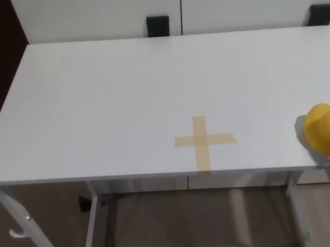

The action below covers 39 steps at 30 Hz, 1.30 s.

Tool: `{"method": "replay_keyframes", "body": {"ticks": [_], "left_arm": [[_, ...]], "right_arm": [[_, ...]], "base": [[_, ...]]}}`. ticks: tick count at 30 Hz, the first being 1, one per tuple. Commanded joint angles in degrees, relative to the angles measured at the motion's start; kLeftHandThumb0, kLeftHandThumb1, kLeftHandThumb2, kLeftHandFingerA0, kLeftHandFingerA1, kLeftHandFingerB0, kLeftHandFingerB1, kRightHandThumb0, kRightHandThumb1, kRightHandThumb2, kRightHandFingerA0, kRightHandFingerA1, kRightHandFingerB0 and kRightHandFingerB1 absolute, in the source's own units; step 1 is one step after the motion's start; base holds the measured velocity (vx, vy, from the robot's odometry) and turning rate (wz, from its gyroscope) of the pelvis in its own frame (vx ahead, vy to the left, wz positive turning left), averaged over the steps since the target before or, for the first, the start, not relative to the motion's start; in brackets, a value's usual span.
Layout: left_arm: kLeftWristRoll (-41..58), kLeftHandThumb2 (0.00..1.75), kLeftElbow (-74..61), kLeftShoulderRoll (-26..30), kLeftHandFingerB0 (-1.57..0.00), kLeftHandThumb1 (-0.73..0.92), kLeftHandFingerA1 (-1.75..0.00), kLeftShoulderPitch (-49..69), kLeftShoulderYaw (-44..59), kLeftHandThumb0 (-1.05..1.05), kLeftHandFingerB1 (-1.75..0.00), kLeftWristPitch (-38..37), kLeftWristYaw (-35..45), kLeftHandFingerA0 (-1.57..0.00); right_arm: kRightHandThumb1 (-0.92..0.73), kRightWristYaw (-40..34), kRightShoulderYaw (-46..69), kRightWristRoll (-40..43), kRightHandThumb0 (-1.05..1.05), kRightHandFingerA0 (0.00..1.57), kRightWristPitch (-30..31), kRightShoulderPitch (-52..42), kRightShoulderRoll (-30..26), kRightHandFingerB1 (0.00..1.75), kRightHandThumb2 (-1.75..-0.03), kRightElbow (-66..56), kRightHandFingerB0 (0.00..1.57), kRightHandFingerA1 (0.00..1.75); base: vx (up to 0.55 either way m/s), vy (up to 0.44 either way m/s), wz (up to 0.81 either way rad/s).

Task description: The robot uses its right hand to push the yellow duck toy to the center of the white desk.

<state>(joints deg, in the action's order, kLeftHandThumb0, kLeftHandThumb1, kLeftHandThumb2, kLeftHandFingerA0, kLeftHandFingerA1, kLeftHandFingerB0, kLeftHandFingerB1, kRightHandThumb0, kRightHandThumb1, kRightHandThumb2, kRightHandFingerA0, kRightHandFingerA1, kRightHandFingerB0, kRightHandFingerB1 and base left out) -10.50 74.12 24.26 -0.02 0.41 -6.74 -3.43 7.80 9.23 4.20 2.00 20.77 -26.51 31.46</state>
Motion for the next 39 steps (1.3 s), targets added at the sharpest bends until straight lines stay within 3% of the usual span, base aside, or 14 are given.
{"method": "replay_keyframes", "body": {"ticks": [1, 20, 39], "left_arm": [[-0.5, 0.75, -0.1, 0.5, -0.77, 0.66, -0.67, 0.0, -0.4, -0.12, -0.58, -2.8, -0.3, -0.86], [-0.6, 0.70, -0.1, -0.2, -0.76, 0.69, -0.67, -0.3, -1.1, -0.13, -0.58, -2.3, 0.0, -0.85], [-0.7, 0.73, 0.1, -1.5, -0.79, 0.68, -0.64, -1.0, -1.9, -0.13, -0.56, -1.8, -0.6, -0.84]], "right_arm": [[-0.92, -2.2, -0.8, -2.1, -0.80, 0.18, -0.9, 1.3, 1.5, 0.34, -0.76, 2.2, 0.15, 0.39], [-0.91, -4.2, -3.2, -4.7, -0.82, 0.21, -0.6, 5.6, 5.4, 0.33, -0.75, 10.7, 0.16, 0.43], [-0.92, -7.7, -8.3, -7.2, -0.78, 0.24, 1.2, 9.7, 15.7, 0.35, -0.74, 11.4, 0.20, 0.46]], "base": [[0.00, 0.000, 0.00], [0.00, 0.000, 0.00], [0.00, 0.000, 0.00]]}}
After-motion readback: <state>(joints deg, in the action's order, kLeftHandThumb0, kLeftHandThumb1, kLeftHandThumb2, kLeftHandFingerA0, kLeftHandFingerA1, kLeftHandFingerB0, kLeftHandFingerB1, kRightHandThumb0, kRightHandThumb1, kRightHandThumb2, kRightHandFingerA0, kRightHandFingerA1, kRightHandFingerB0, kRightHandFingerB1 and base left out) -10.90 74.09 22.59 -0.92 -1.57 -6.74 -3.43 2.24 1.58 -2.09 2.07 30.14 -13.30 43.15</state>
